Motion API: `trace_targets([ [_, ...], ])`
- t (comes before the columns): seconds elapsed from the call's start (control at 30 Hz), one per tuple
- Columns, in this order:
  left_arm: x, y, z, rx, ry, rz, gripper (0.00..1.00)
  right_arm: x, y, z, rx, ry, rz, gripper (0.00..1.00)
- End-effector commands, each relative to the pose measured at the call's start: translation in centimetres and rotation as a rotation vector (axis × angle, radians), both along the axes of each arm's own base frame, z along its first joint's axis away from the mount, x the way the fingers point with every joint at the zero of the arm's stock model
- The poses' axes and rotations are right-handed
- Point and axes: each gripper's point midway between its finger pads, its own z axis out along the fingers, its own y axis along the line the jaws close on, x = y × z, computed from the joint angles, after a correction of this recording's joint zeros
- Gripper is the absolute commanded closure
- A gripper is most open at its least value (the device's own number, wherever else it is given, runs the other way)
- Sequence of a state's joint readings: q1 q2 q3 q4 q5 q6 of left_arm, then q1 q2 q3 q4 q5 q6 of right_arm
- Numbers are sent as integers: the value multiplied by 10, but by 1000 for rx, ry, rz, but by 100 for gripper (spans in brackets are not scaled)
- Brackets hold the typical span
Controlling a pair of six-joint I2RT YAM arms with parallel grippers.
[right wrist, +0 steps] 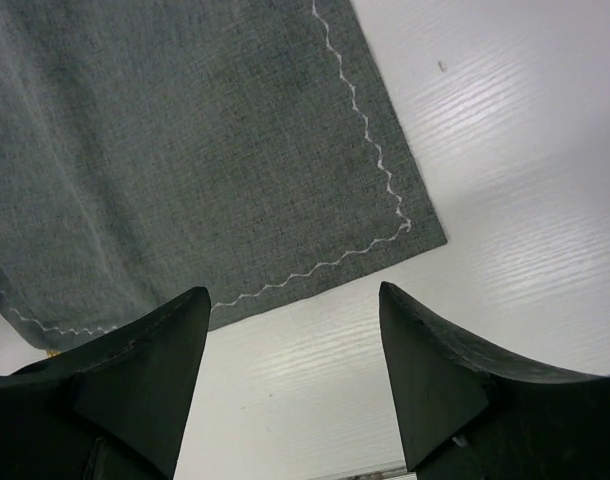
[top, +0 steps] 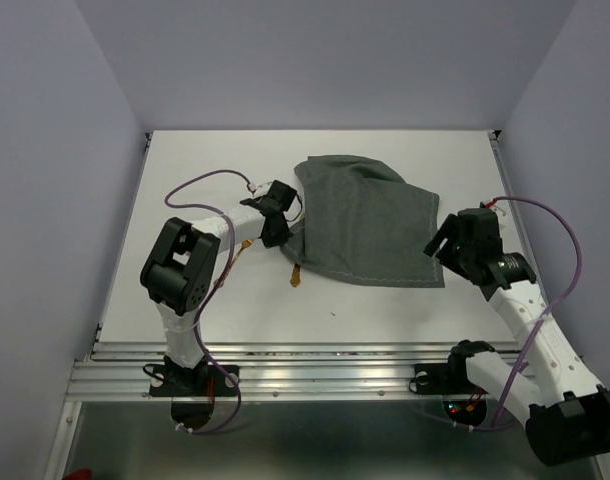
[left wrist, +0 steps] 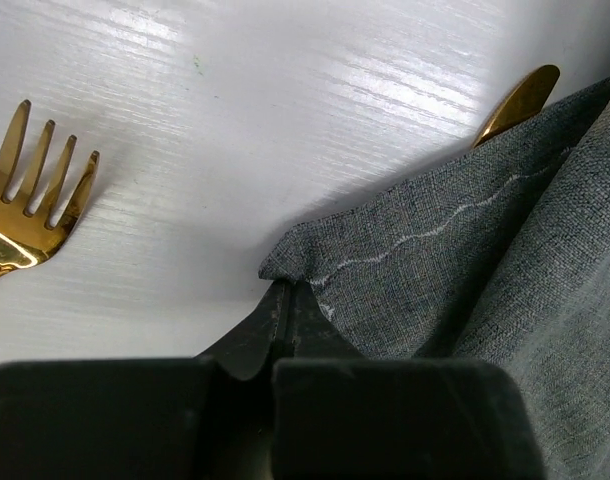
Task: Fold the napkin into a case and place the utensils inside
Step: Pick up the crumpled napkin from the center of the board.
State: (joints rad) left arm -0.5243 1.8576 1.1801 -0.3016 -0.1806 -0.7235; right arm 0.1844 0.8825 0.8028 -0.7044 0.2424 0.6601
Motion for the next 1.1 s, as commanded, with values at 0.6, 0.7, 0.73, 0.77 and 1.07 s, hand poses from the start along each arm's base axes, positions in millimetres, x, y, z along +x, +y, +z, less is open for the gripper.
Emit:
trace_targets([
  [0.6, 3, 6, 84, -43, -188, -29, 100, -24, 7, -91, 176, 196, -230, 26],
  [0.7, 2, 8, 82, -34, -183, -35, 100, -19, 8, -96, 175, 197, -235, 30],
  [0.73, 1, 8, 80, -34, -179, -36, 100, -17, 8, -97, 170, 201, -236, 30],
  [0.77, 1, 8, 81, -36, -181, -38, 100, -17, 5, -103, 152, 217, -245, 30],
  [1.07, -5, 0, 76, -86, -171, -67, 100, -13, -8, -137, 57, 280, -272, 31],
])
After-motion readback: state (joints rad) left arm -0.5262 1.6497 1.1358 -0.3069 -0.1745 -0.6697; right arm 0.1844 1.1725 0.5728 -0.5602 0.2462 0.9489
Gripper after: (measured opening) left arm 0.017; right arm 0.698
